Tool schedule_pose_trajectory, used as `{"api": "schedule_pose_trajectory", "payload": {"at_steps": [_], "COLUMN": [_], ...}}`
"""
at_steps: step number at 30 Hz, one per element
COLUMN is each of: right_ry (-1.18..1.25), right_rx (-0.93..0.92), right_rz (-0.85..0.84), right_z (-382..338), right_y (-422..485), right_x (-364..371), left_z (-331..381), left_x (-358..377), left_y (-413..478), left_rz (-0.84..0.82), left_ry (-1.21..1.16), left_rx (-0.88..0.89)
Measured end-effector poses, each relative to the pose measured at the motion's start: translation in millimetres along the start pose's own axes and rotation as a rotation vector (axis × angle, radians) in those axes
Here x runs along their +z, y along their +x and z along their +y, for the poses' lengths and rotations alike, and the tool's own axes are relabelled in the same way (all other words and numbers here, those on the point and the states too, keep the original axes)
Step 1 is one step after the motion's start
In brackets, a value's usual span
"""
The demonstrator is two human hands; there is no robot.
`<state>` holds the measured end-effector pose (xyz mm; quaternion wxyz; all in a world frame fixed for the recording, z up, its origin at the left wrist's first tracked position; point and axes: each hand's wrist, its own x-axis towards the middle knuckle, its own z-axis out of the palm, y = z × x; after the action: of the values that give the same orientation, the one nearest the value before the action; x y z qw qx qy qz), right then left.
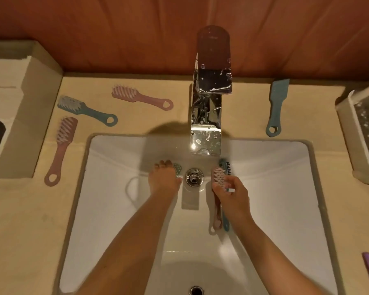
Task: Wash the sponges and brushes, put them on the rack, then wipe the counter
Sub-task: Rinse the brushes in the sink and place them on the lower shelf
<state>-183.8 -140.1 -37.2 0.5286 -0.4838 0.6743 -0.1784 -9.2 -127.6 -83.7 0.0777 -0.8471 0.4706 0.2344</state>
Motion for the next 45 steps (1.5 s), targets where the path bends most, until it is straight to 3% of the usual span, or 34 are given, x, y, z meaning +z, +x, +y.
{"api": "schedule_pose_trajectory", "payload": {"at_steps": [5, 9, 17, 23, 27, 32, 38, 45], "right_ry": [0.086, 0.225, 0.52, 0.781, 0.963, 1.003, 0.741, 0.622], "right_rx": [0.033, 0.108, 0.256, 0.334, 0.311, 0.176, -0.056, -0.264], "right_rz": [-0.004, -0.013, -0.078, -0.108, -0.121, -0.096, 0.108, 0.205], "right_z": [0, -3, -3, -3, 2, -16, -35, -33], "right_y": [-5, -16, -35, -64, -79, -106, -118, -107], "right_x": [-14, -23, -45, -79, -107, -129, -167, -231], "left_z": [1, -2, -6, 15, 34, 63, 116, 172], "left_x": [16, 20, 4, -34, -60, -82, -105, -121], "left_y": [-21, -47, -84, -130, -164, -192, -204, -208], "left_rz": [0.064, 0.089, 0.195, 0.293, 0.246, 0.176, 0.129, 0.132], "left_ry": [0.085, 0.005, -0.728, -1.074, -1.344, -1.322, -1.244, -1.083], "left_rx": [-0.069, -0.088, -0.068, -0.008, 0.023, 0.171, 0.355, 0.533]}}
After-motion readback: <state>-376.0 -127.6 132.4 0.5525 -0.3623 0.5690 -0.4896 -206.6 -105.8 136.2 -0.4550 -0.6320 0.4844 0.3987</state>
